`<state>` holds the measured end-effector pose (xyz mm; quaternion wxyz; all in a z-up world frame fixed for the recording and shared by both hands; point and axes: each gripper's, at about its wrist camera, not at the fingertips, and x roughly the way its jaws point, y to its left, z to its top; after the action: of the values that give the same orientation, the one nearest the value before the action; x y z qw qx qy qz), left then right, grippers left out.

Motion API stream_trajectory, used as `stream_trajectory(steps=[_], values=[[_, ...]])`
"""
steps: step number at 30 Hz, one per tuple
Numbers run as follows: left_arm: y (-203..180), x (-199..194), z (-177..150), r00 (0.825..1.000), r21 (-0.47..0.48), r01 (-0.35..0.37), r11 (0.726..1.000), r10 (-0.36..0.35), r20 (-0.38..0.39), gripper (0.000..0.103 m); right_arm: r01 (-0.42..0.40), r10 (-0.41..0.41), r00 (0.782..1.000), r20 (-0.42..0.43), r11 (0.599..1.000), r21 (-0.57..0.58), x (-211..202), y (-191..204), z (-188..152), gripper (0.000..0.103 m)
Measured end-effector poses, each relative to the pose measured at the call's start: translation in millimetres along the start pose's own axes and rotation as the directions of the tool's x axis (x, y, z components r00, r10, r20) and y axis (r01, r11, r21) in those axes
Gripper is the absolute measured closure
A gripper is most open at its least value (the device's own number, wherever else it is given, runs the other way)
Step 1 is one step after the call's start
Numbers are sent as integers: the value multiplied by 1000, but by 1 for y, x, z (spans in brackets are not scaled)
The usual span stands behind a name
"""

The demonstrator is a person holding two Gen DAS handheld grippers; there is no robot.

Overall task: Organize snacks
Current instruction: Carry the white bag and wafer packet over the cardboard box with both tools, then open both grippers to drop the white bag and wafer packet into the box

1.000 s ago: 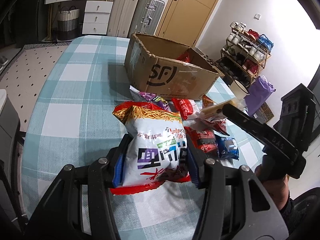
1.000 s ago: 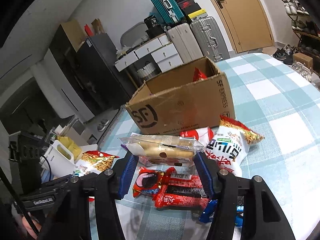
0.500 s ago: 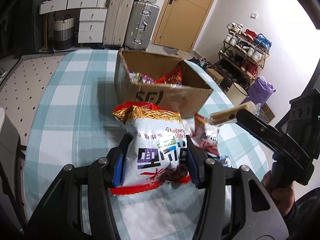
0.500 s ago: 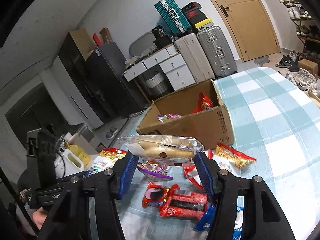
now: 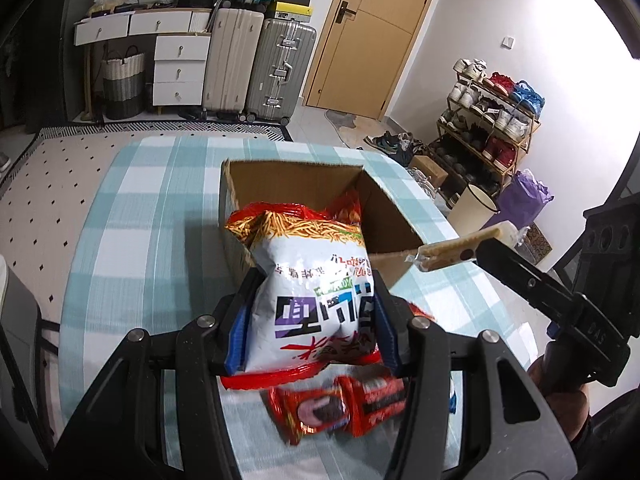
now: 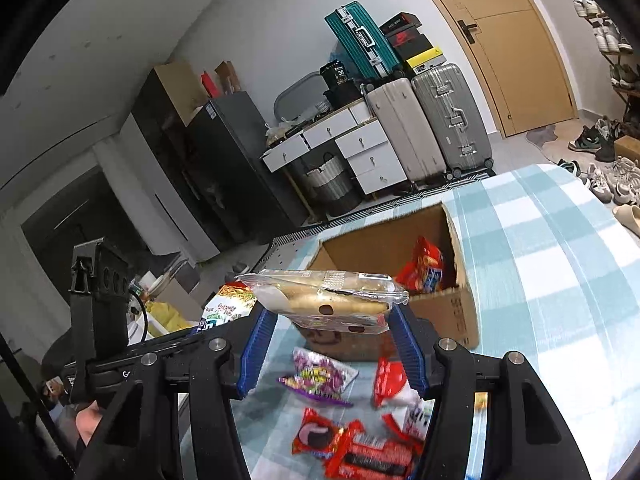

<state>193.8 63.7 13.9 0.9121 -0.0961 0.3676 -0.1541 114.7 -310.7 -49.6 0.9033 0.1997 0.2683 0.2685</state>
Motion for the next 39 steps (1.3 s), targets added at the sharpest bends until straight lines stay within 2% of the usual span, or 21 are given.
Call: stream_trajectory(steps=[7,14,24,25,26,27,28,30,39], values=[[-5,21,37,1000,22,-1,1000,1,-1,55,-12,12,1000,-1,1000,-11,19,-2,33,45],[-6,58,68,999,53,-7,999,9,-35,55,-15,15,1000,-24,1000,2,48,-13,60,45],[1,111,85,996,51,9,999,-4,-93,54,7,-7,997,-83,1000,-2,94,-33,71,45],[2,116,87,995,46,18,999,-13,-103,52,12,-12,996,-91,1000,-2,98,-37,71,44],[3,120,87,994,45,26,999,-21,-109,46,31,-31,994,-109,1000,-6,103,-39,72,41],[4,122,88,994,46,29,999,-24,-111,37,45,-46,991,-126,999,-11,107,-41,71,29],[5,123,88,994,52,19,998,-14,-106,33,58,-60,987,-148,998,-17,112,-44,70,22],[6,120,88,997,54,-12,998,16,-75,26,53,-54,987,-152,999,-11,115,-49,70,20],[7,105,83,997,65,-39,997,44,-63,25,46,-47,993,-105,999,-19,95,-50,71,20]])
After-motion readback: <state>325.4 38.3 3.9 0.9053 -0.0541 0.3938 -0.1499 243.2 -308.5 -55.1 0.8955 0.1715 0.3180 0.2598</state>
